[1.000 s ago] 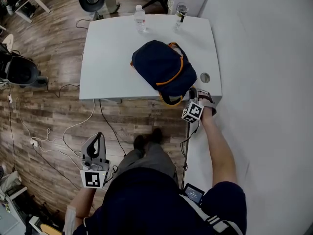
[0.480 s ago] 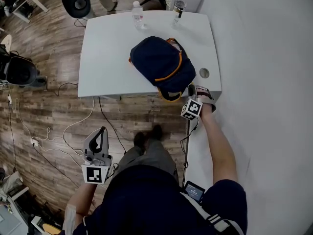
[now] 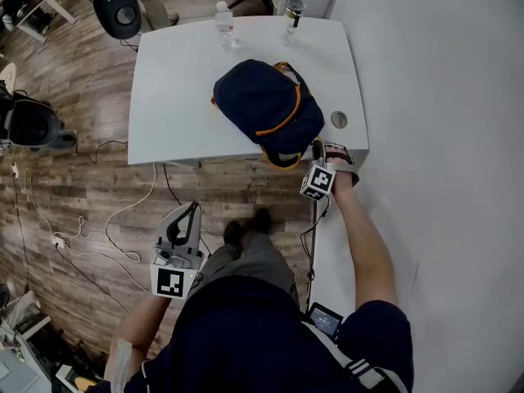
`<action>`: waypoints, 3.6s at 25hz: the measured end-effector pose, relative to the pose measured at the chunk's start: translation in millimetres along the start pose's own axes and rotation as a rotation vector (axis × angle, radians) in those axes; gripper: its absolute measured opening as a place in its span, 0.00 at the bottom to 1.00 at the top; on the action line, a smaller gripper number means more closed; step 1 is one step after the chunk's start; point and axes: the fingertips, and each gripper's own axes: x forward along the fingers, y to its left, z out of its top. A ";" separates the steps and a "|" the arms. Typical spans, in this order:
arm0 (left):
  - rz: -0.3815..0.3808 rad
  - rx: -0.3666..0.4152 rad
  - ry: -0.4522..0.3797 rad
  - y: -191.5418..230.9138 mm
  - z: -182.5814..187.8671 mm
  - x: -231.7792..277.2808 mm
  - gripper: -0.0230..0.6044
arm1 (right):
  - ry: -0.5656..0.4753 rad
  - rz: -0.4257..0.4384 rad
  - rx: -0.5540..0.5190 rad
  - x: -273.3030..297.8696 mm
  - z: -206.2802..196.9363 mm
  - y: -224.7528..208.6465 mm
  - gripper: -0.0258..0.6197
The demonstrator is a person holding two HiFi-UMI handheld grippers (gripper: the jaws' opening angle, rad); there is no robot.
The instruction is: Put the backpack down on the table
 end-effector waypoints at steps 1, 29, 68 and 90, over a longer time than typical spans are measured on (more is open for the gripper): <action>-0.004 0.001 -0.001 -0.8 0.0 2.1 0.04 | -0.001 -0.002 0.000 -0.2 0.0 -0.5 0.04; -0.038 0.023 -0.028 -9.8 11.3 3.9 0.04 | -0.034 -0.097 0.059 -42.4 -16.2 -6.9 0.21; -0.001 0.017 -0.142 19.2 48.0 13.7 0.04 | -0.543 -0.099 0.711 -274.2 123.0 -92.0 0.33; 0.025 -0.025 -0.254 63.3 67.1 -16.6 0.04 | -0.783 -0.086 1.112 -349.0 178.2 -82.6 0.18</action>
